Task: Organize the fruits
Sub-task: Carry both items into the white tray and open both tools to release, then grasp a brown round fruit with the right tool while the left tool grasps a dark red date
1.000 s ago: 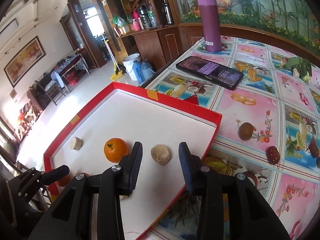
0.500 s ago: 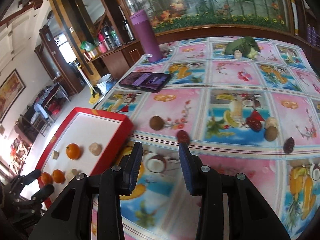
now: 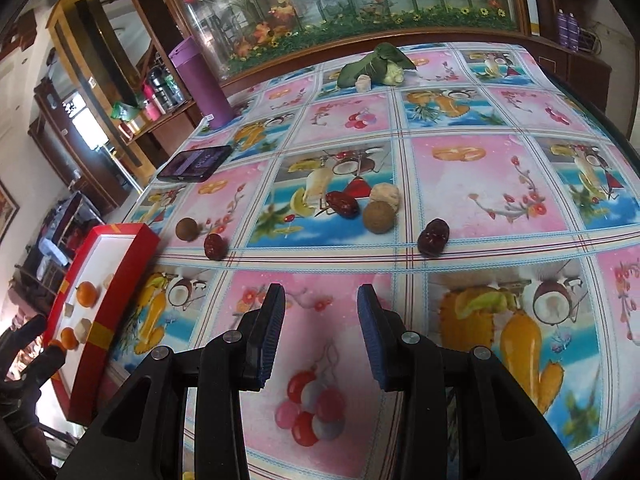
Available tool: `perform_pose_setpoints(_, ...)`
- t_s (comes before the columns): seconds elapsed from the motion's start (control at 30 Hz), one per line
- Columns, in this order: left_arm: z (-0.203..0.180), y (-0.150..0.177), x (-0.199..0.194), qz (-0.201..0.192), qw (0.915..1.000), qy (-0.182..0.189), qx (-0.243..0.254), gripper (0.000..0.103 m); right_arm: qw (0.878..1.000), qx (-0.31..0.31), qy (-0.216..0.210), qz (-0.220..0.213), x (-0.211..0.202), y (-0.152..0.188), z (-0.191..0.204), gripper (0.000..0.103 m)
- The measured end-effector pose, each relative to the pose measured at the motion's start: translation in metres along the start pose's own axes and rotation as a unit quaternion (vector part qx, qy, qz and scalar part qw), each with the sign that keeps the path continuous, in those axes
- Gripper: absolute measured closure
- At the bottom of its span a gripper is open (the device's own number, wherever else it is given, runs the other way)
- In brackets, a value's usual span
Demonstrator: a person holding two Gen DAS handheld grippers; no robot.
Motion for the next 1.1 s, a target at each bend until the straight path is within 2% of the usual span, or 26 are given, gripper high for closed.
perform_pose_setpoints(0.23, -0.033, -0.010, 0.035, 0.029, 0.9993, 0.023, 0.001, 0.015, 1.000, 0.007, 0.011, -0.003, 0.017, -0.020, -0.014, 0.066)
perform_pose_setpoints(0.6, -0.042, -0.026, 0.066, 0.048, 0.9980, 0.034, -0.025, 0.015, 0.999, 0.013, 0.031, 0.008, 0.048, -0.039, -0.029, 0.066)
perform_pose_setpoints(0.83, -0.043, -0.034, 0.079, 0.052, 0.9976, 0.033, -0.031, 0.015, 0.999, -0.009, 0.045, 0.017, 0.054, -0.038, -0.030, 0.081)
perform_pose_setpoints(0.93, -0.044, -0.035, 0.086, 0.057, 0.9973, 0.032, -0.033, 0.015, 0.999, -0.004, 0.038, 0.020, 0.052, -0.038, -0.032, 0.081)
perform_pose_setpoints(1.1, -0.052, -0.039, 0.093, 0.058, 0.9972, 0.034, -0.031, 0.015, 0.999, 0.000, 0.027, -0.019, 0.032, -0.050, -0.030, 0.081)
Point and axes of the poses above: each gripper's, at about its wrist camera, not at the fingertips, and x roughly the way its jaws point, z to its left, y to its underside, the point moved 9 cm from there along x, roughly the way its jaws point, and after that the axes turned 5 degrees about -z, right-handed, at the moved point
